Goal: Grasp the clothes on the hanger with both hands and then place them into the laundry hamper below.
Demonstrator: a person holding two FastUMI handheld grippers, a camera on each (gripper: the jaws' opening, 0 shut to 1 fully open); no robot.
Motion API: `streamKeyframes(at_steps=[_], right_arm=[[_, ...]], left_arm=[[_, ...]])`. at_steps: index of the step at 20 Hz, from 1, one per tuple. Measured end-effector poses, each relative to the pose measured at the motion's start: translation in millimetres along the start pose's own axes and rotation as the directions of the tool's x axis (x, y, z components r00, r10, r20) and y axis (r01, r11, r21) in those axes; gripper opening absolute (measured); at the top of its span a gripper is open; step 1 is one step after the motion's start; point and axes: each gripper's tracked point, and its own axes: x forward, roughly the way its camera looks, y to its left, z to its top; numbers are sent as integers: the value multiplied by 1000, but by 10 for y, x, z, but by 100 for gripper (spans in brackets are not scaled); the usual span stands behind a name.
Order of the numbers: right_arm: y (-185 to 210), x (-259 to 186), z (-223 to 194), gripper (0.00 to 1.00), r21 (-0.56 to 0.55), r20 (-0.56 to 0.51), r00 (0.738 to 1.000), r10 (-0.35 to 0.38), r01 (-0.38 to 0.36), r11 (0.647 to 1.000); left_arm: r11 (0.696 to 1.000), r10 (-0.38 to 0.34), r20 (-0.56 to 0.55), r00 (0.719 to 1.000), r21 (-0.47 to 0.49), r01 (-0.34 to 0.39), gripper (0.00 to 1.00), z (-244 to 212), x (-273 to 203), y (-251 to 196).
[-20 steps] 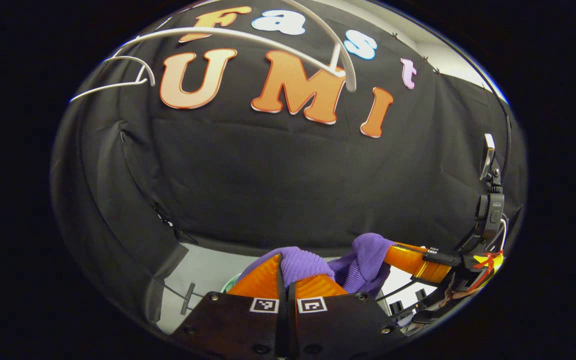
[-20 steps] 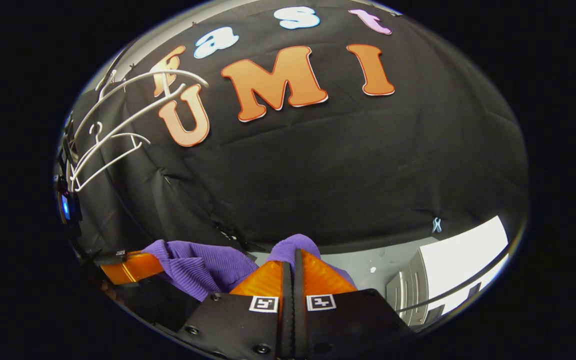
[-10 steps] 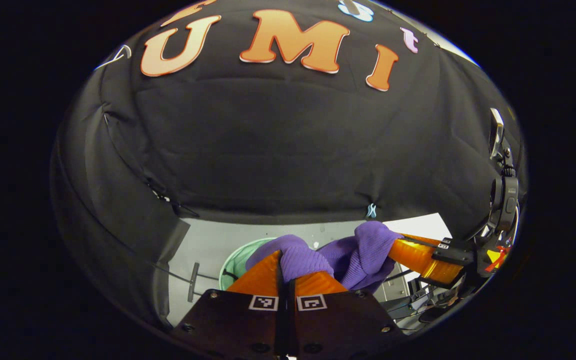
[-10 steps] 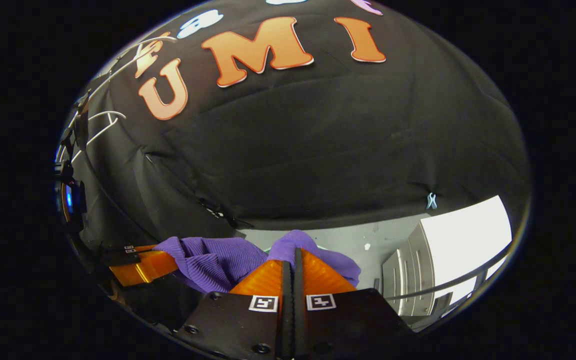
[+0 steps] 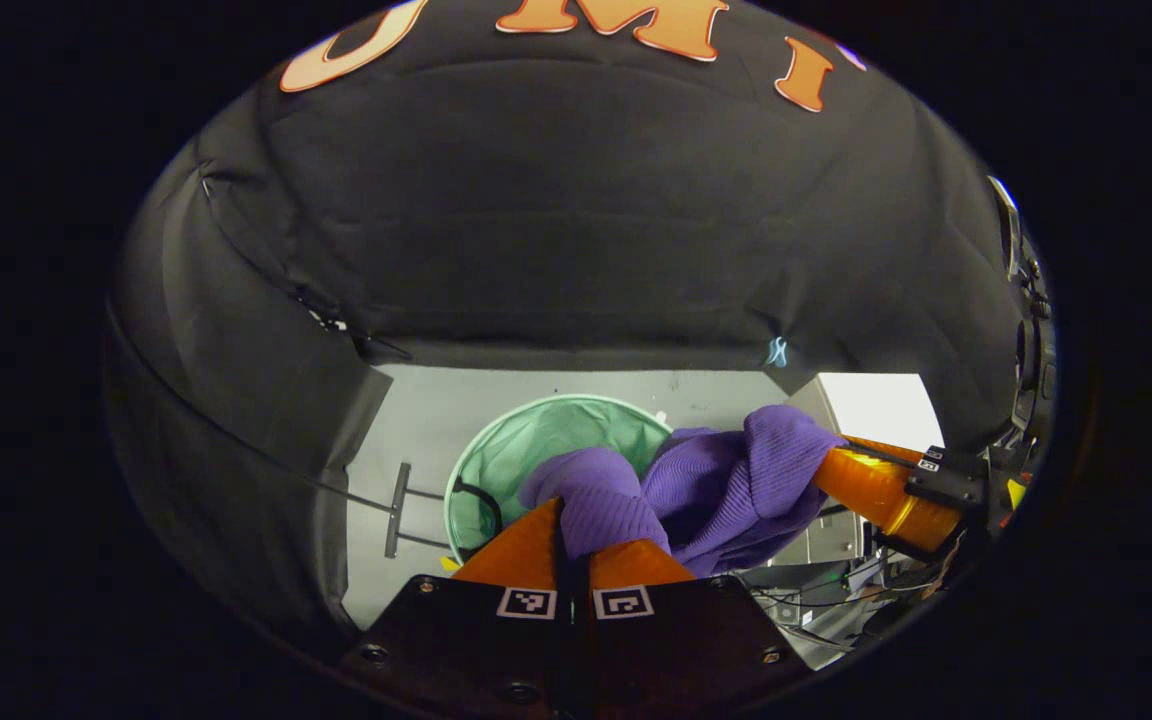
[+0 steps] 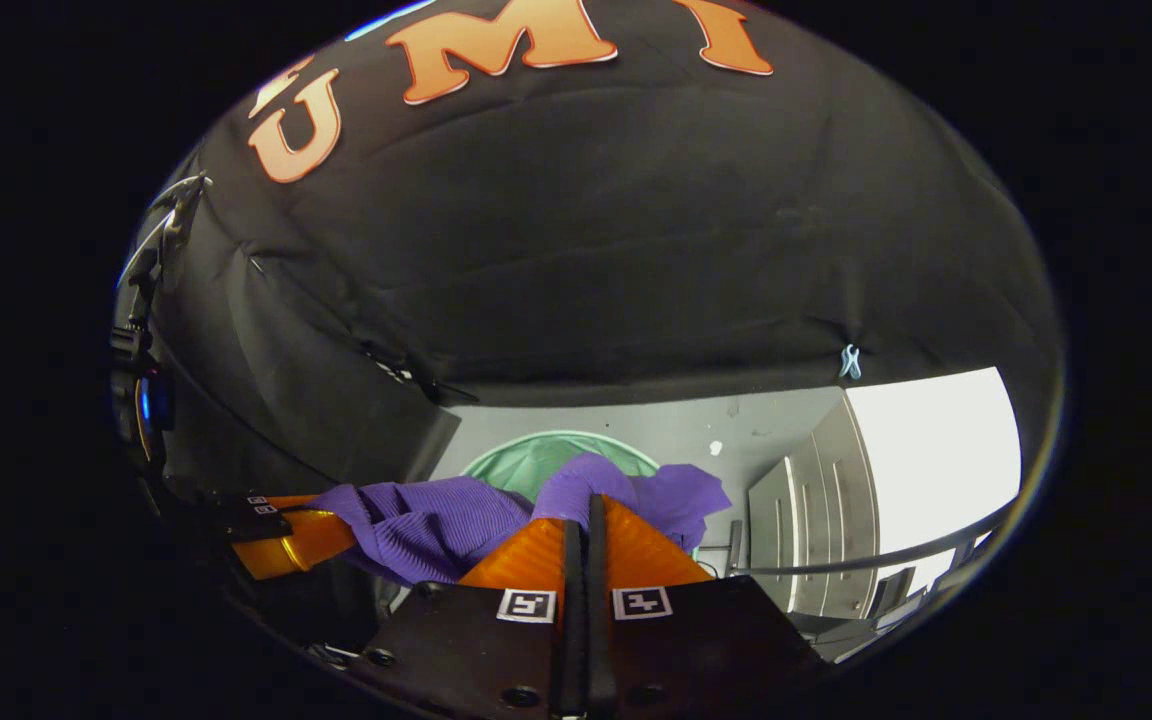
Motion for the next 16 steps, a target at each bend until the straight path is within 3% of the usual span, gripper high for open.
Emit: streamKeyframes(at_steps=[10, 12, 13, 14, 15, 16], right_arm=[[-121, 459, -381, 8, -71, -136, 988, -73, 63, 995], [-133, 445, -462, 10, -61, -147, 986, -79, 71, 996], [-141, 425, -491, 14, -49, -155, 985, -78, 71, 996], [-142, 416, -527, 25, -34, -157, 985, -75, 70, 997], [-153, 399, -534, 26, -25, -150, 985, -82, 79, 997], [-170, 373, -514, 27, -21, -138, 987, -81, 79, 997]], left_arm=[[997, 81, -157, 984, 3, -81, 0, -344, 347, 185], [995, 94, -158, 983, -10, -97, 10, -353, 335, 217], [995, 87, -157, 984, -25, -92, 9, -346, 298, 180], [996, 80, -151, 985, -34, -86, 17, -316, 260, 159], [996, 74, -137, 988, -38, -80, 21, -286, 206, 144], [996, 72, -123, 990, -34, -77, 33, -226, 158, 120]])
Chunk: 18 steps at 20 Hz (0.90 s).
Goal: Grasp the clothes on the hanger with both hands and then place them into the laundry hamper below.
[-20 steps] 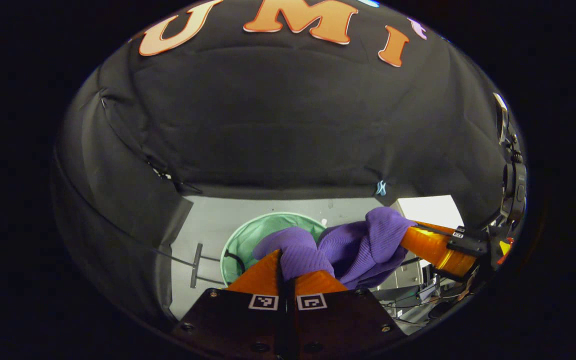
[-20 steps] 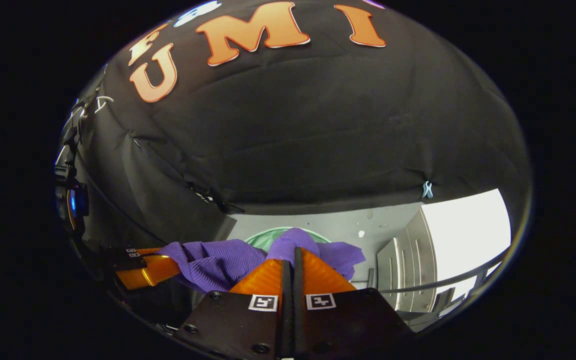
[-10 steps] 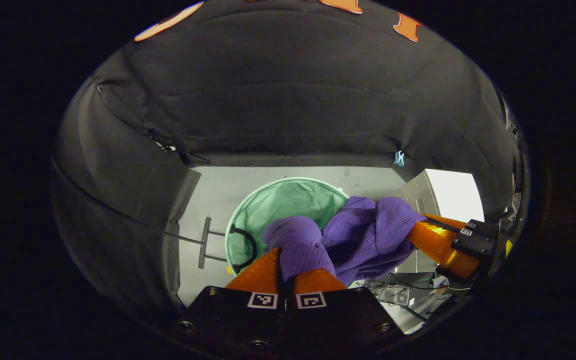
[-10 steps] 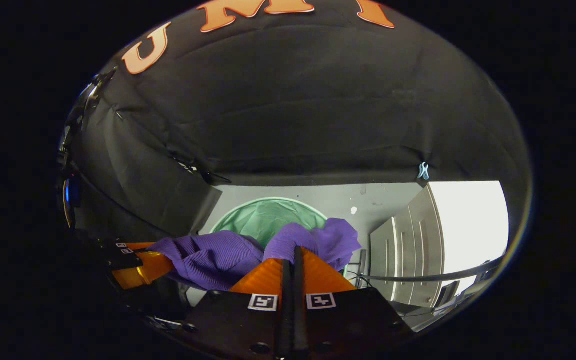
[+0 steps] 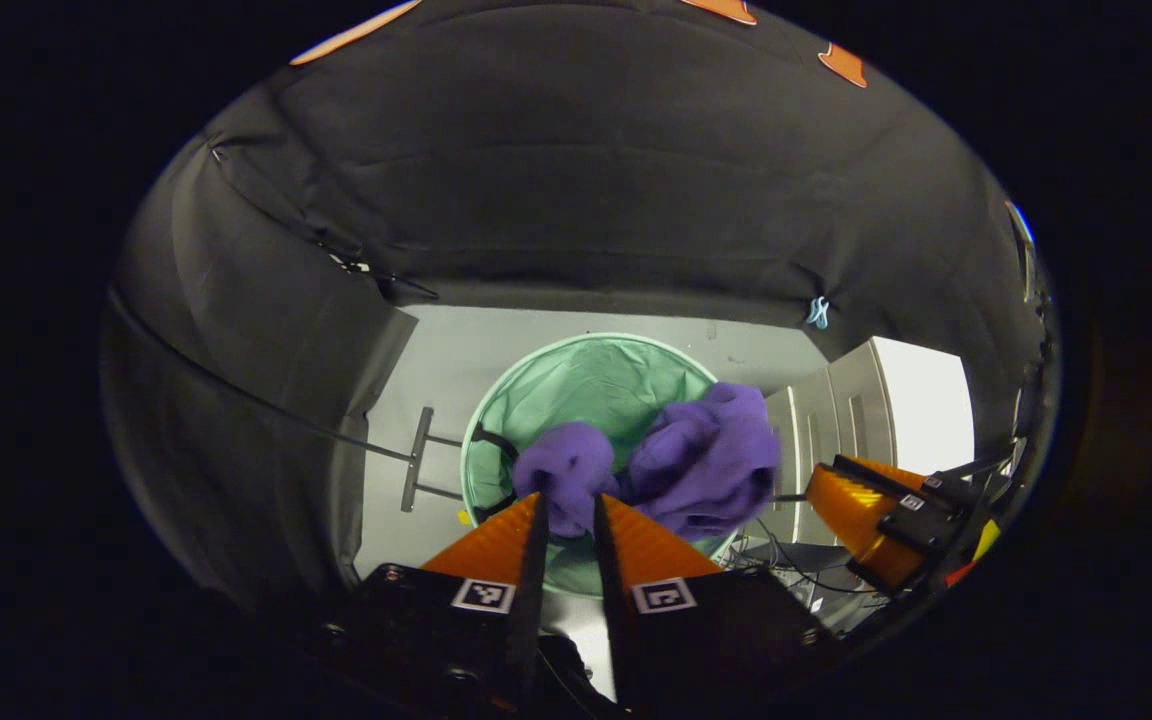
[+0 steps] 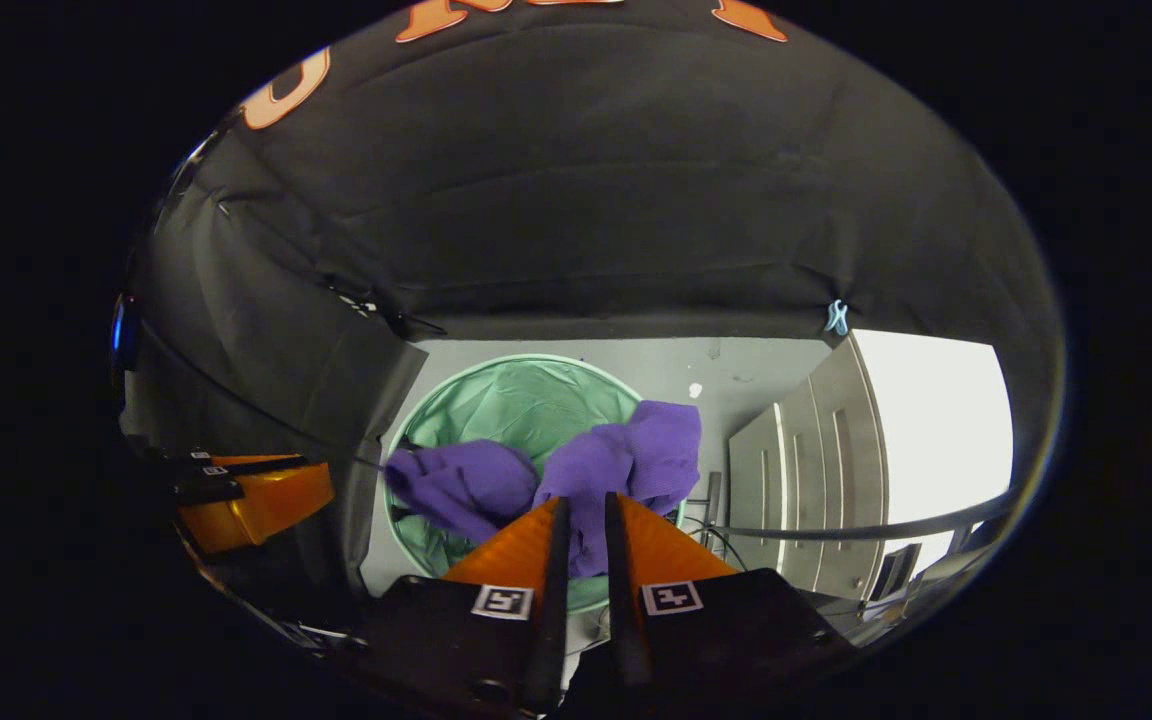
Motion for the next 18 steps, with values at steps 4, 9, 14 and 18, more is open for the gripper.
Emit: streamKeyframes(at_steps=[4, 9, 14, 18], right_arm=[[2, -252, 30, 71, -33, 51, 999, 5, -3, 999], [-42, -651, 17, 100, -38, 141, 990, 1, 4, 999], [-306, -1244, 31, 94, -28, 243, 970, -11, 19, 999], [-436, -1812, 44, 100, -40, 329, 944, 0, 14, 999]], left_arm=[[1000, 5, 54, 999, 30, -7, 86, 53, -187, -39], [999, 18, 120, 993, 36, -23, 96, 4, -535, -107], [998, 38, 211, 977, 35, -47, 96, -33, -1025, -234], [996, 58, 305, 951, 43, -75, 96, -34, -1486, -403]])
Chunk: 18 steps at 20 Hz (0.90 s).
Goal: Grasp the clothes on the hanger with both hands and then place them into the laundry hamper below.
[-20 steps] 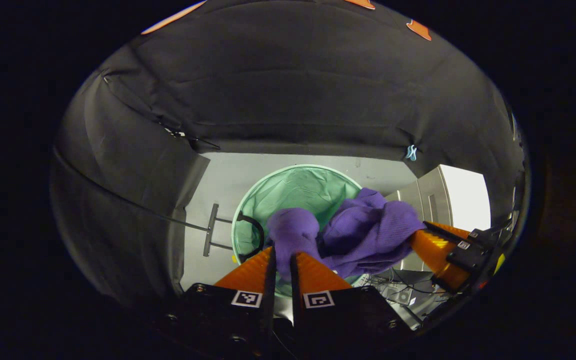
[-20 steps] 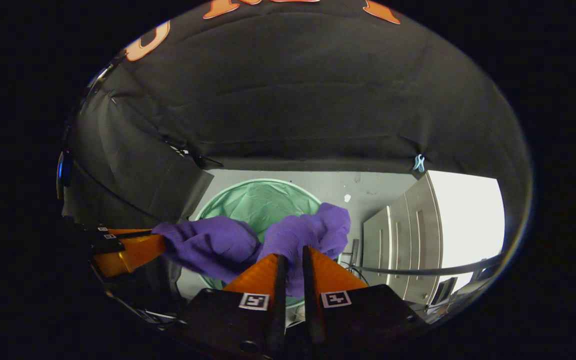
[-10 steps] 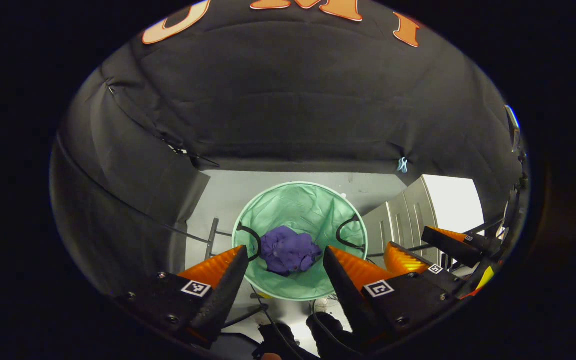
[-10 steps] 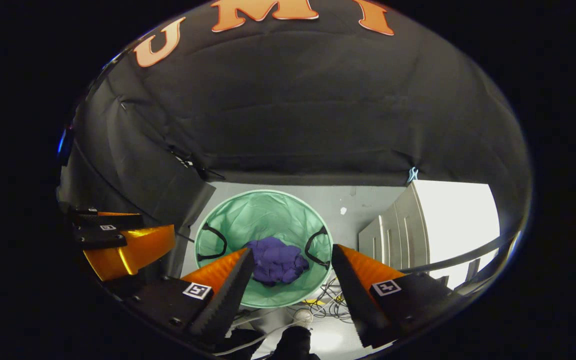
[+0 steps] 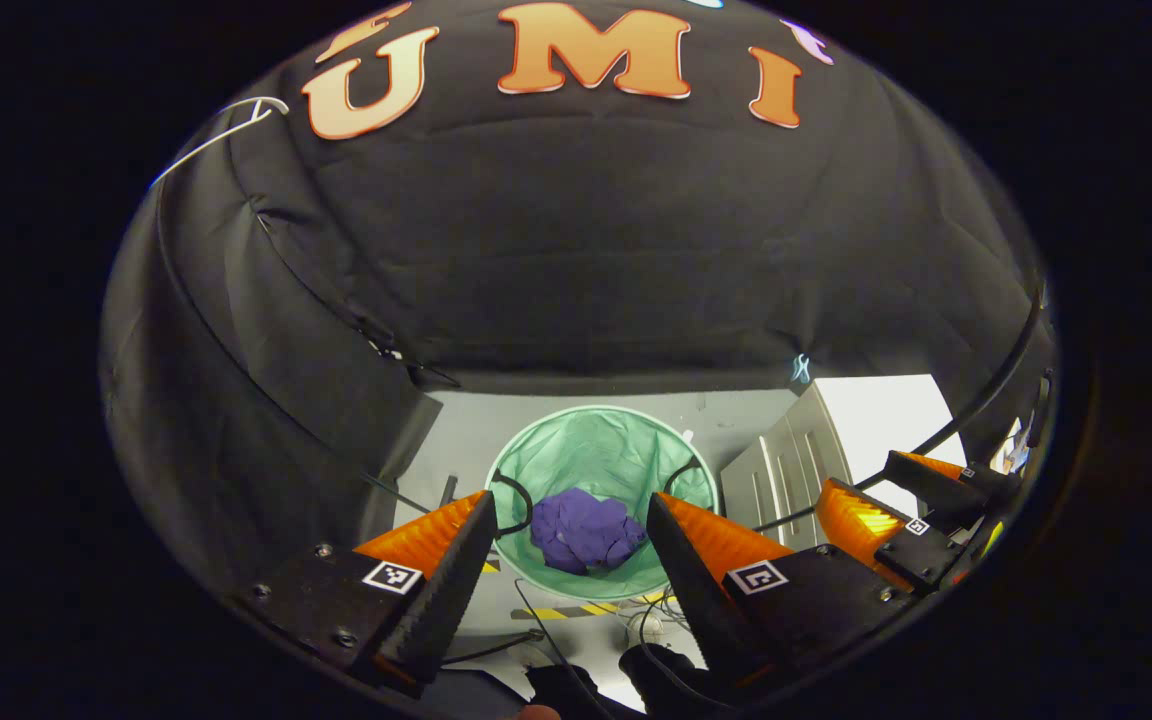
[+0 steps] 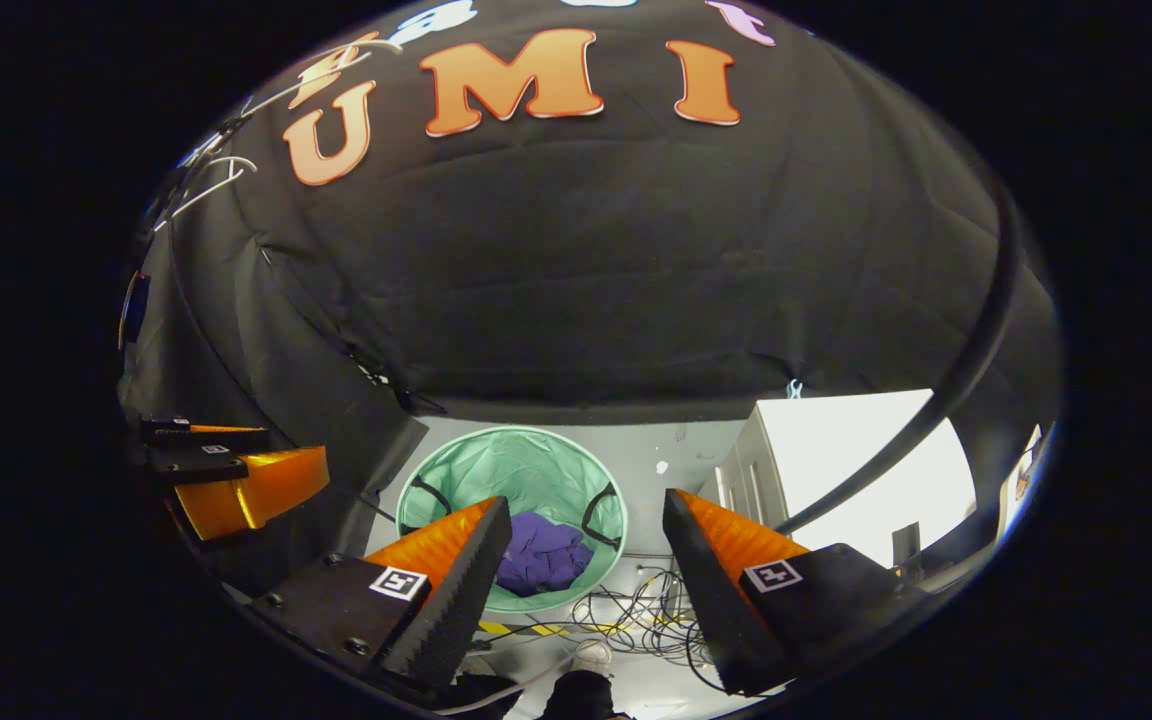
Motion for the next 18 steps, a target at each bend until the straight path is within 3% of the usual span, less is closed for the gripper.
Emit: streamKeyframes(at_steps=[5, 9, 18], right_arm=[[-332, -572, 388, 99, -14, 135, 991, -22, 24, 1000], [-465, -1011, 605, 100, 27, 223, 974, -34, 29, 999], [-361, -1844, 1068, 99, 42, 409, 911, -53, 39, 998]], left_arm=[[1000, 4, 162, 987, -25, 0, 96, 363, -563, -253], [999, -37, 270, 962, 1, 38, 95, 674, -1041, -399], [997, -66, 506, 860, -4, 79, 95, 1332, -2043, -158]])
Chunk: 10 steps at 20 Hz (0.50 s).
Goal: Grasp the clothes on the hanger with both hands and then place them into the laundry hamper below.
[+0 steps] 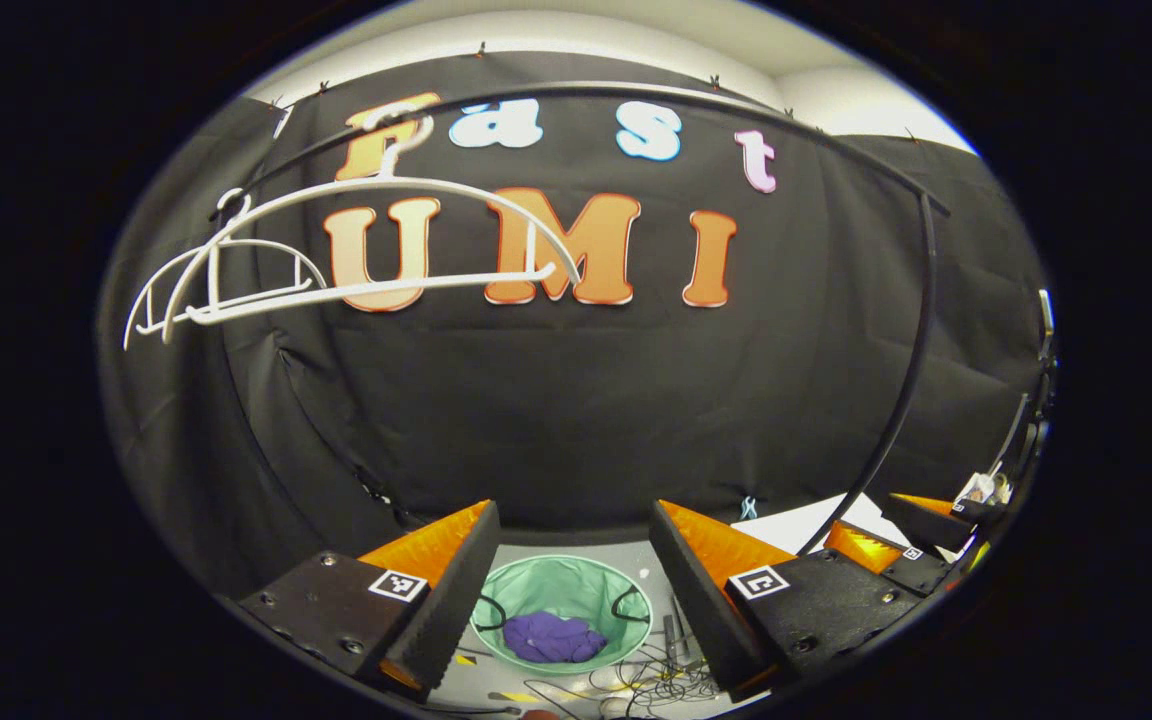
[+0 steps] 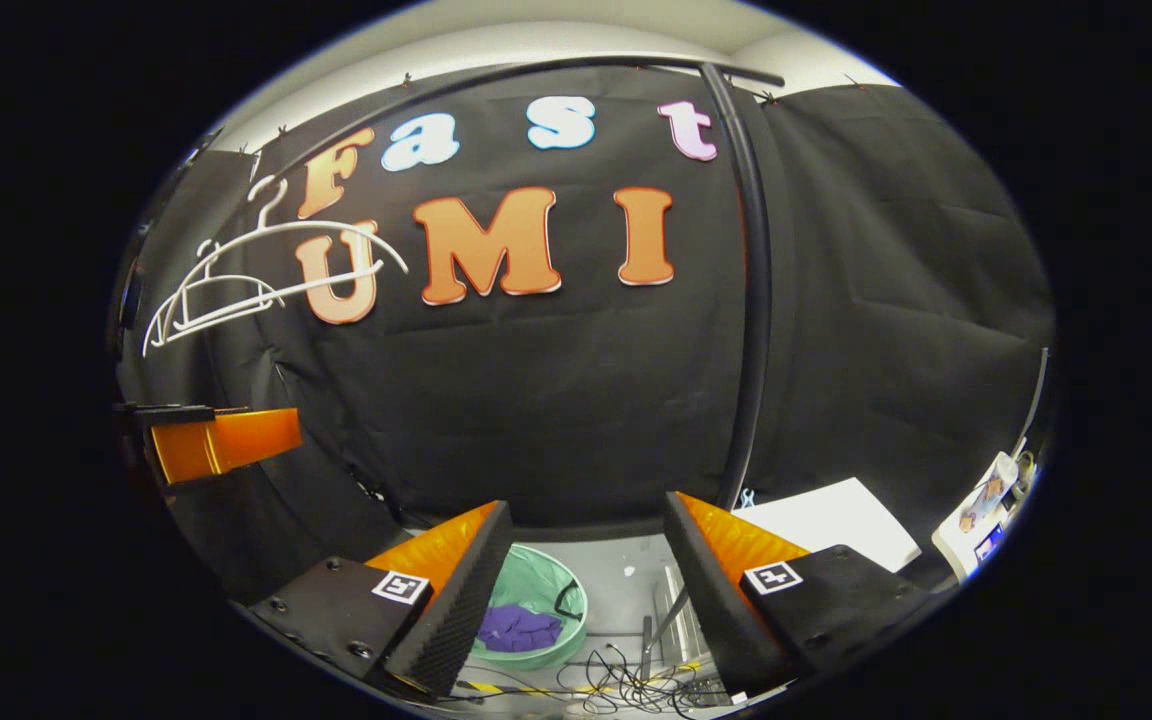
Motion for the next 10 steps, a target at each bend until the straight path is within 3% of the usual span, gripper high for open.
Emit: streamKeyframes(at_steps=[5, 7, 10], right_arm=[[124, -280, 339, 99, -6, 103, 995, -17, 18, 1000], [188, -408, 422, 91, -6, 137, 990, -18, 19, 1000], [259, -575, 504, 91, -13, 190, 981, -25, 28, 1000]], left_arm=[[998, 68, 88, 994, -2, -68, 94, 192, -413, 477], [996, 84, 108, 991, -33, -81, 94, 240, -567, 635], [994, 103, 186, 977, -57, -94, 94, 398, -750, 889]])
